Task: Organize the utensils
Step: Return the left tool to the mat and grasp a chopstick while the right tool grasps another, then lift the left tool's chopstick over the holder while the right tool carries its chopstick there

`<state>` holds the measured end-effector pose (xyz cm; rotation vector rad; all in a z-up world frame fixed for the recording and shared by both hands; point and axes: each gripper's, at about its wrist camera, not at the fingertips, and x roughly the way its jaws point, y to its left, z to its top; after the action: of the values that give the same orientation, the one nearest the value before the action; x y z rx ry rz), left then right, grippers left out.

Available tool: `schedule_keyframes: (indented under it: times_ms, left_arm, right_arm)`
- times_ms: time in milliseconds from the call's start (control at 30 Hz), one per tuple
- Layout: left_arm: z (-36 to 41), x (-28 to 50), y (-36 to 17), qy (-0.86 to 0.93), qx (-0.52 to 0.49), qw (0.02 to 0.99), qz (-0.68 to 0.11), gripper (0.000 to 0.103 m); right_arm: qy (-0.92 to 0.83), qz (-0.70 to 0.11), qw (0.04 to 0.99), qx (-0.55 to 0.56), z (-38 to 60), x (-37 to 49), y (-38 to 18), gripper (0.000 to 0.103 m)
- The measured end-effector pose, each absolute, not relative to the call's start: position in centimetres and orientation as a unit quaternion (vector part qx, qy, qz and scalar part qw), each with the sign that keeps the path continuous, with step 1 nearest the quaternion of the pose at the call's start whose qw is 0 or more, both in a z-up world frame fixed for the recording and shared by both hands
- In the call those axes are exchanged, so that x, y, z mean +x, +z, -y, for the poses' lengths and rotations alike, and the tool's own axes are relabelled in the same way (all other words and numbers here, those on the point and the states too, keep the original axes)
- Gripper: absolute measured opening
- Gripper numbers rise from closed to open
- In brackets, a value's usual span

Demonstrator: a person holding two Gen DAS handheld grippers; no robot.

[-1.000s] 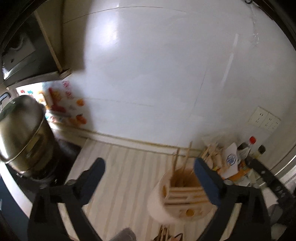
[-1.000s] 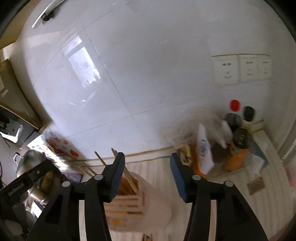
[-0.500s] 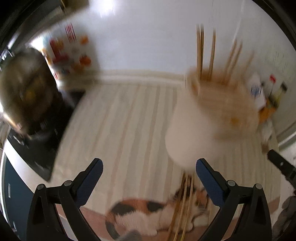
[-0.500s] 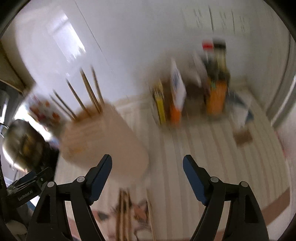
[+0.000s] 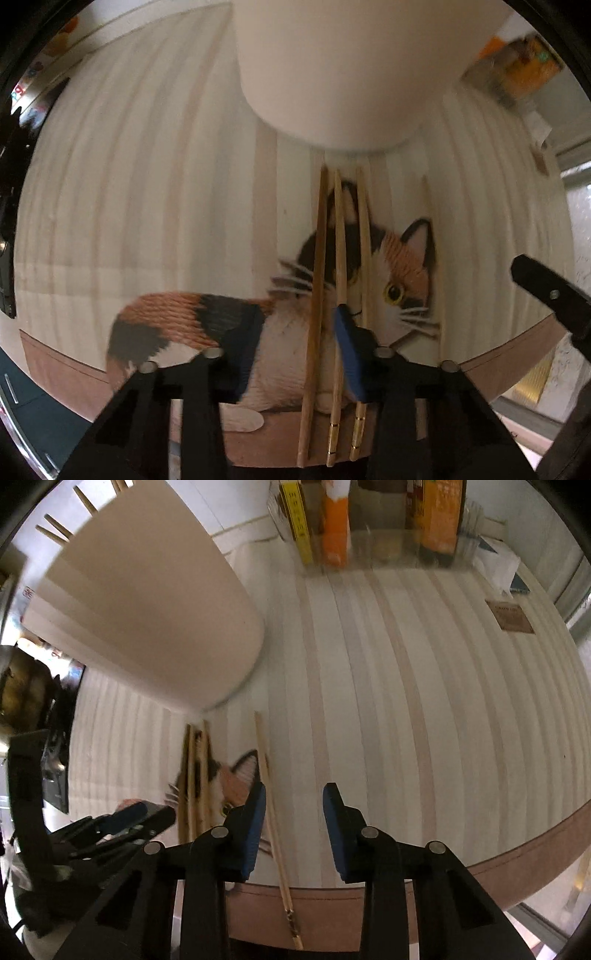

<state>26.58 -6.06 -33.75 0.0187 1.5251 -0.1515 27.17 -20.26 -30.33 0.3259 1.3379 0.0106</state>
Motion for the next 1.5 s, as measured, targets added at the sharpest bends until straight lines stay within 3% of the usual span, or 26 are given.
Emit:
schedule_keyframes:
  times_ms: [67, 100, 133, 567, 600, 667, 733, 1500]
  left_arm:
    - [6.6, 26.3, -34.0, -0.066, 0.026, 0.727, -0.683, 0.019]
    - [6.8, 26.2, -34.2, -0.066, 0.037, 0.726, -0.683, 0.007]
    - [6.9, 26.2, -34.2, -0.057, 0.051, 0.729, -0.680, 0.005]
    - [2.1, 25.2, -33.9, -0.006, 0.008, 0.731, -0.682, 0.005]
    - [2.0, 25.1, -33.8, -0.006, 0.009, 0.732, -0.682, 0.005]
    - [2.4, 24.8, -33.8, -0.005, 0.008, 0.733, -0.680, 0.005]
    - [2.5, 24.6, -33.8, -0.006, 0.006, 0.732, -0.681, 0.005]
    - [2.8, 26.1, -34.0, -0.016, 0.015, 0.736, -0.677, 0.005]
  right_arm:
    - [0.006, -0.623, 0.768, 0.148, 20.2, 27.3, -30.7, 0.034]
    - [0.007, -0.626, 0.766, 0.145, 20.1, 27.3, -30.9, 0.034]
    - [0.007, -0.628, 0.765, 0.144, 19.9, 27.3, -31.0, 0.034]
    - [0.043, -0.680, 0.729, 0.071, 14.6, 28.5, -35.0, 0.033]
    - [0.041, -0.686, 0.724, 0.054, 14.1, 28.4, -35.4, 0.031]
    - [0.033, -0.683, 0.729, 0.028, 13.7, 28.1, -35.4, 0.013]
    - [0.027, -0.682, 0.730, 0.023, 13.8, 28.0, -35.4, 0.007]
    - [-0.041, -0.694, 0.715, 0.072, 21.0, 27.4, -35.7, 0.008]
